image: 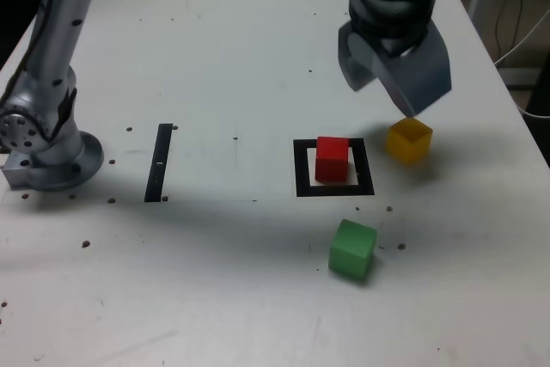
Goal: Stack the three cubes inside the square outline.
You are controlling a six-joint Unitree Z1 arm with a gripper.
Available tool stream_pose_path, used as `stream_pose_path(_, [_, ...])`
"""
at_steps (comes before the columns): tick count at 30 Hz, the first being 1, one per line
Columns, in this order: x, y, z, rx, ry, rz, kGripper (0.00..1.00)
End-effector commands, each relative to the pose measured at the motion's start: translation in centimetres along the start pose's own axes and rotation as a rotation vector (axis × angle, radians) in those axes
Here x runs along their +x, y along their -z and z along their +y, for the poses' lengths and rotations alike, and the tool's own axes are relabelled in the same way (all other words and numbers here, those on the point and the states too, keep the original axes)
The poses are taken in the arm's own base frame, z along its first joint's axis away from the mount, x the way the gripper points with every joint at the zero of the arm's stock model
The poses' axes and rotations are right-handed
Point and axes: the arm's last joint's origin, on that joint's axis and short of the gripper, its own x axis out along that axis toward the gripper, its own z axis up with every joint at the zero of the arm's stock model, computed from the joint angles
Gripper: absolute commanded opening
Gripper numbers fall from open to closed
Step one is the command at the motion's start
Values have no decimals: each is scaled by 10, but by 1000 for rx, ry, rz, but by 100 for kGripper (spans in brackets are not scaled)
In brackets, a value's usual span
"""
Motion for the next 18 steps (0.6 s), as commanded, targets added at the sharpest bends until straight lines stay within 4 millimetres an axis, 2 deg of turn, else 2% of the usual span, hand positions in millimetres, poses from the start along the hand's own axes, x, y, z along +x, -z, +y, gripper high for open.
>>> stream_pose_path(1, [3,-5,1,13,-1,-17,94])
stream_pose_path(7, [7,-13,2,43,4,-44,94])
stream_pose_path(18, [27,-21,2,90,32,-6,93])
